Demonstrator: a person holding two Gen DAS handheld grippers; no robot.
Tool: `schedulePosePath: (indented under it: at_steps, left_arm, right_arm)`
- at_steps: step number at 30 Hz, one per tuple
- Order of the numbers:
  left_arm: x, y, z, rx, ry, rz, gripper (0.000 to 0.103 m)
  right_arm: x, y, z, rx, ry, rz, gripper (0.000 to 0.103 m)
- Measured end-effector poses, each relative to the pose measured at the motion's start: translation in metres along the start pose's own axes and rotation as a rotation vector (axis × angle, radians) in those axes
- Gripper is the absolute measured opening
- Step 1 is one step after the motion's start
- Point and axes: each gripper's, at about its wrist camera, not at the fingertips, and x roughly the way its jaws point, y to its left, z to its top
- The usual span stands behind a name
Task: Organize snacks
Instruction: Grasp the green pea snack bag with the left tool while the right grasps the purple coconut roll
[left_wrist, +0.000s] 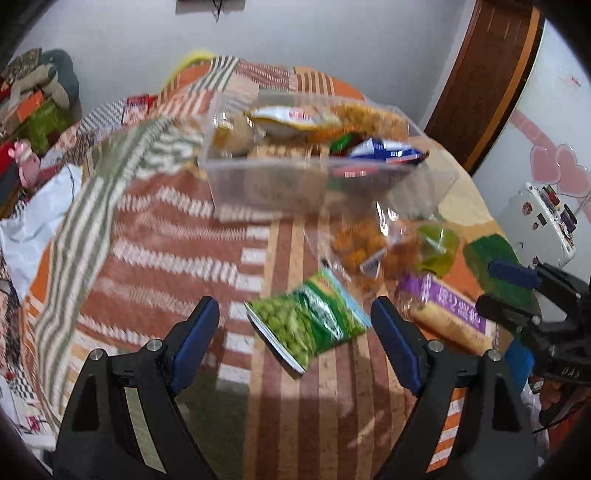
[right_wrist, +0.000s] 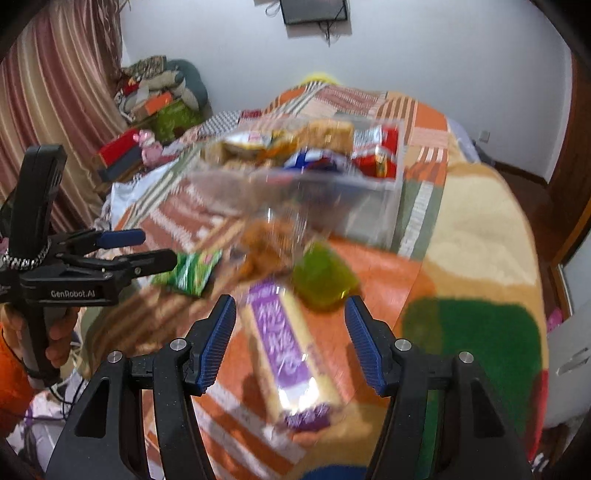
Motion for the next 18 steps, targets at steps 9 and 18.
schedulePosePath:
  at_steps: [9,18]
  left_arm:
    - [0.025,-0.010,-0.017,-0.021,0.067,-0.031,0.085]
    - [0.041,-0.023,-0.014,-0.014,0.054,0.021,0.092]
  right_arm:
    - [0.020,0.005,-0.022,-0.014,0.077,0.022,0.058]
    - [0.025,0.005,-0.029,-0.011,0.096,0.043,0.048]
